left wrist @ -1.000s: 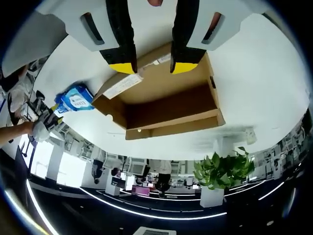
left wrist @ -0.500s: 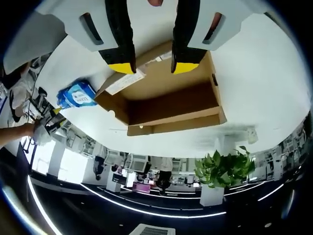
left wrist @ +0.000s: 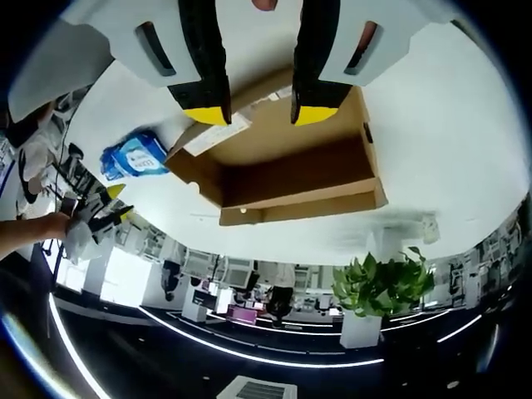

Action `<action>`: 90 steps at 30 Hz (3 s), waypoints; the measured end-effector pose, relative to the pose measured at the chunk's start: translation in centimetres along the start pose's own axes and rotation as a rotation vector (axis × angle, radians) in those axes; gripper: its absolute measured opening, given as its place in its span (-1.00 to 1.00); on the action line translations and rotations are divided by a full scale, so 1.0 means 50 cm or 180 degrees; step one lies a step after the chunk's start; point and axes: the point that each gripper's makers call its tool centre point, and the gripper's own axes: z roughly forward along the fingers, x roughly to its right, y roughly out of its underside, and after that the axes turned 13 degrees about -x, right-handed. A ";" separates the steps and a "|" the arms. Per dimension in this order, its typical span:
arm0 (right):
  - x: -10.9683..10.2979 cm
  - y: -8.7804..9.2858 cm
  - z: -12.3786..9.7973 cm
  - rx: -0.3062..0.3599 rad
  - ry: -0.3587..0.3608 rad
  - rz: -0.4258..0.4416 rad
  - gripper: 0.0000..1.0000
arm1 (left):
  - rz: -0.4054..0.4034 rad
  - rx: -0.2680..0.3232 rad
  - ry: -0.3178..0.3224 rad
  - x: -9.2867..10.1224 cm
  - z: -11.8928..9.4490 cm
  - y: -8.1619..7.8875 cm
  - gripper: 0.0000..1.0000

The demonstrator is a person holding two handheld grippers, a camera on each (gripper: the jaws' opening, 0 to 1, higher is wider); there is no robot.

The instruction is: Operate the shoe box by opening the lid, removing the specified soft item, and placing it in the target area until the item is outside and the box remains undamaged.

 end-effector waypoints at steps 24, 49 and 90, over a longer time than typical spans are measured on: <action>-0.121 -0.328 0.023 0.0533 -0.0492 -0.0285 -0.32 | -0.0059 0.0052 0.0061 -0.005 0.005 -0.005 -0.42; -0.183 -0.376 0.135 0.0153 -0.1164 -0.0439 -0.24 | -0.0087 0.0052 0.0090 -0.005 0.009 -0.006 -0.41; -0.208 -0.402 0.123 0.0112 -0.1151 -0.1049 -0.25 | -0.0112 0.0062 0.0101 -0.007 0.009 -0.007 -0.42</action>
